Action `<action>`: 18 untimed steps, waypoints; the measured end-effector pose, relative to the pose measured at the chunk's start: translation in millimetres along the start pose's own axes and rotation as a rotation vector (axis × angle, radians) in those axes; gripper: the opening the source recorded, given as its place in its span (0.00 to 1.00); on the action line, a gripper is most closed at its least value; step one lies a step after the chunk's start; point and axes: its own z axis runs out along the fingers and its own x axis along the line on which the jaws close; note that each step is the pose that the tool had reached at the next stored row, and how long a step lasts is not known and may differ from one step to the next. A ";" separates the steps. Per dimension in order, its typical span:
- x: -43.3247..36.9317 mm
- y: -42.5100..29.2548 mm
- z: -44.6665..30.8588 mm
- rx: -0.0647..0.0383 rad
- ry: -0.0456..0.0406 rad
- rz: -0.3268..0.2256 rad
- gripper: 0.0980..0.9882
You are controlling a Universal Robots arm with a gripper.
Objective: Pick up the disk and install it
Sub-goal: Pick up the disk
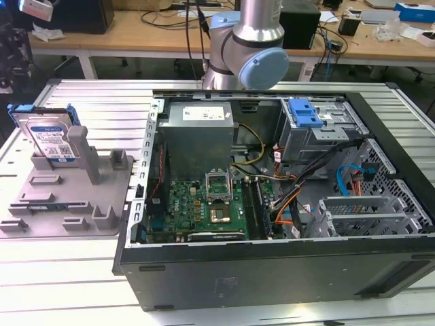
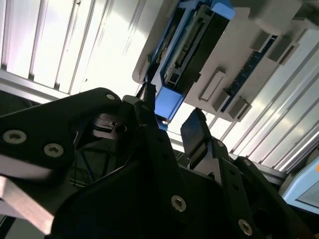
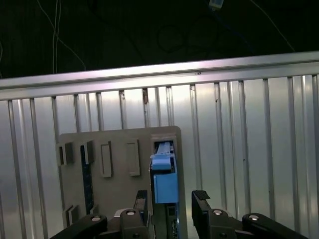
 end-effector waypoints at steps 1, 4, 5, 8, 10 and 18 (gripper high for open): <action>0.8 0.4 0.3 0.000 0.0000 0.000 0.43; 3.2 0.3 3.0 0.000 -0.0001 0.000 0.43; 3.3 0.3 3.9 0.000 0.0000 0.000 0.43; 3.4 0.2 7.0 0.000 -0.0001 0.000 0.43; 3.3 0.3 9.3 0.000 -0.0001 0.000 0.43; 3.2 0.4 17.2 0.000 0.0000 0.000 0.43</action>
